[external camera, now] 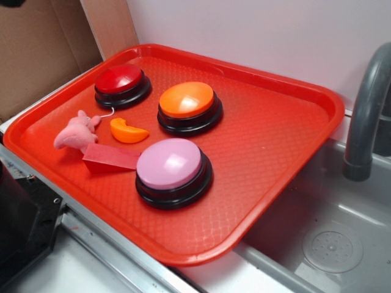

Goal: Push the orange button.

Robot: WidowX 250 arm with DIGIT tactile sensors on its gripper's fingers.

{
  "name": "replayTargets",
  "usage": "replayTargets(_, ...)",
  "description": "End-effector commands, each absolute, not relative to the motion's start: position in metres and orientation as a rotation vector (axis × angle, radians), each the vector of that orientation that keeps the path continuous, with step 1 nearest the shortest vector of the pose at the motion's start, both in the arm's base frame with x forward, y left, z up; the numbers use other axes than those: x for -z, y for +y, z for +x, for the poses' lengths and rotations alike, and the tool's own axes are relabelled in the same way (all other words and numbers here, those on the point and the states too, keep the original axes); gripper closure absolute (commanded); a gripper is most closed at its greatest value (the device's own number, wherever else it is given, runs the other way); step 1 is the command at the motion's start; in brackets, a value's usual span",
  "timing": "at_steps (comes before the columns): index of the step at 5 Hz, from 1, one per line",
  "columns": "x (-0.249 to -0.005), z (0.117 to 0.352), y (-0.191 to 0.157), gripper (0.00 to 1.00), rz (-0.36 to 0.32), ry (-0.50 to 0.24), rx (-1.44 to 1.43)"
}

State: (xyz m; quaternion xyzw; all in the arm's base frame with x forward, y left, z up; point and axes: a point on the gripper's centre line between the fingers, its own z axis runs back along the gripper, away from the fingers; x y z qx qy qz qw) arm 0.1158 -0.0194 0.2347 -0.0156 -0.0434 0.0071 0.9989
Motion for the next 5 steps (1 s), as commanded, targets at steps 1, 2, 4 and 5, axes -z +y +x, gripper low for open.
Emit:
replayTargets(1,-0.235,0.116,-0.019,0.00,-0.031,-0.087,-0.014)
replayTargets(2,-0.206,0.159,-0.016,0.00,-0.097,-0.095,0.087)
replayTargets(4,-0.140,0.260,-0.034,0.00,-0.046,-0.127,0.182)
replayTargets(5,-0.114,0.277,-0.037,0.00,0.017,-0.146,0.130)
